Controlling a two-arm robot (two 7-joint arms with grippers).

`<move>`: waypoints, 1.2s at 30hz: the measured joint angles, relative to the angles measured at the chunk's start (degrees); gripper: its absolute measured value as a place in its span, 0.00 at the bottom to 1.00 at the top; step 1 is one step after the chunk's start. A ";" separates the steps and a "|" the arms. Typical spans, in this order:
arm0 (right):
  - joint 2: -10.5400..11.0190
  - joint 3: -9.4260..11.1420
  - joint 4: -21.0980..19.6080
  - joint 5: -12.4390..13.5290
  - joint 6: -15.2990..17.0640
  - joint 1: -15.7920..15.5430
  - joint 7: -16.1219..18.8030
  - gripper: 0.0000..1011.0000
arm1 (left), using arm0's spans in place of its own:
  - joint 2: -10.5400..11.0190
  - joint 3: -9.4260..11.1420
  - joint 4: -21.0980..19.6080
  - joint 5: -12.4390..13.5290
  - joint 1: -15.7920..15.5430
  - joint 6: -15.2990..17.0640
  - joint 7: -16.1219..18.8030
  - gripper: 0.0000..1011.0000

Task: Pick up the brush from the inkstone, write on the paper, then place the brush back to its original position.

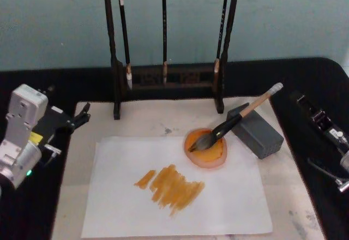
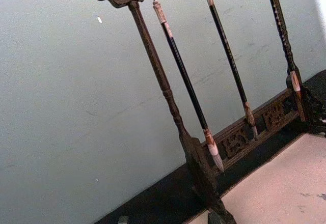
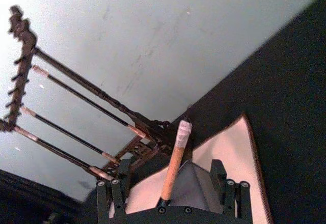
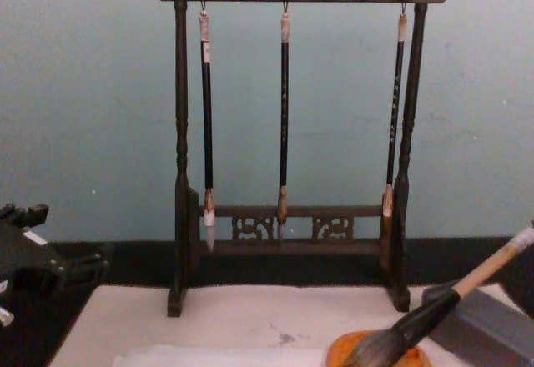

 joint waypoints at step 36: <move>-4.31 -9.68 25.69 6.77 4.19 19.96 6.65 0.99 | 0.00 0.00 0.00 0.00 0.00 0.00 0.00 1.00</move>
